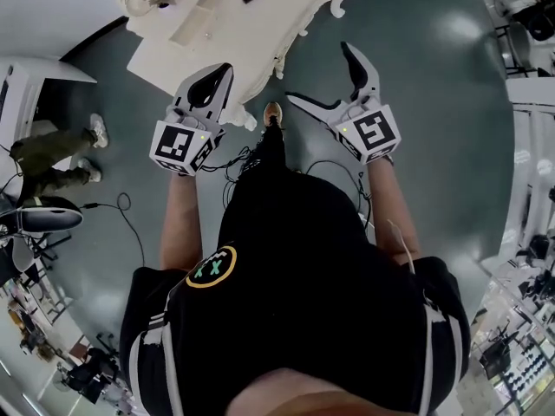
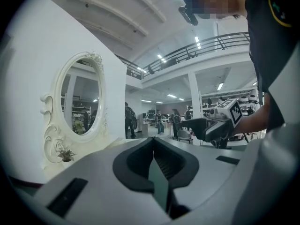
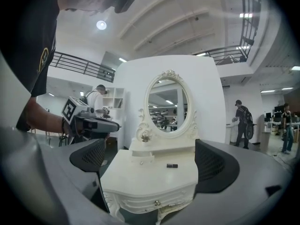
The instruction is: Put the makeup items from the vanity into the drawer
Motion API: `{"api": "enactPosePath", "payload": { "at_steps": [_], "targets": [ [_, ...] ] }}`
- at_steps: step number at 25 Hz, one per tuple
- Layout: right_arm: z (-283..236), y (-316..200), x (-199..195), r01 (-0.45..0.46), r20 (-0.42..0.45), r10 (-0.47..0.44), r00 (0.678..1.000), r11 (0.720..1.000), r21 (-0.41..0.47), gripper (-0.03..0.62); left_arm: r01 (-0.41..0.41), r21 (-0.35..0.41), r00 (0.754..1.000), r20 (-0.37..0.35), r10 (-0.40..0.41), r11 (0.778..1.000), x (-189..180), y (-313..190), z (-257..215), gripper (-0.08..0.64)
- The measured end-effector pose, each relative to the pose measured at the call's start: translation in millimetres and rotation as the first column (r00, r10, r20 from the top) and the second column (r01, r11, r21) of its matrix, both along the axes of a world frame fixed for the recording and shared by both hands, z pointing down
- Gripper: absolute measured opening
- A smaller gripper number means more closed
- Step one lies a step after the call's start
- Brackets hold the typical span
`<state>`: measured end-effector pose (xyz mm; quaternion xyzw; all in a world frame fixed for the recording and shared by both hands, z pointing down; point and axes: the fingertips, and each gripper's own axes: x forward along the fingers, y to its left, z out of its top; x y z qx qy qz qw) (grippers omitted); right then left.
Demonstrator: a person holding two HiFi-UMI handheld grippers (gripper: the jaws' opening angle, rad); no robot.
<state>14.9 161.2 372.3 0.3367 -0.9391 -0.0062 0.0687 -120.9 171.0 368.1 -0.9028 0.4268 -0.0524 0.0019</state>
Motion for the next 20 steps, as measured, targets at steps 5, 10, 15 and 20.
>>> {"api": "enactPosePath", "payload": {
  "at_steps": [5, 10, 15, 20],
  "targets": [
    [13.3, -70.7, -13.3, -0.015, -0.027, 0.014, 1.0, 0.999, -0.035, 0.598, -0.019, -0.024, 0.999, 0.026, 0.019, 1.0, -10.0, -71.3, 13.3, 0.021],
    [23.2, -129.7, -31.0, -0.013, -0.046, 0.01, 0.999, 0.998, -0.069, 0.598, -0.039, -0.045, 0.999, 0.025, 0.04, 0.998, -20.2, -128.2, 21.0, 0.021],
    [33.6, -177.2, -51.8, -0.011, -0.071, 0.005, 0.997, 0.996, -0.091, 0.598, -0.044, -0.072, 0.999, -0.003, 0.044, 0.996, -36.6, -175.3, 32.6, 0.021],
    [41.2, -212.0, -64.8, -0.012, -0.092, 0.003, 0.996, 0.994, -0.104, 0.598, -0.057, -0.09, 0.998, -0.011, 0.057, 0.994, -46.8, -211.2, 43.0, 0.021]
  ]
}}
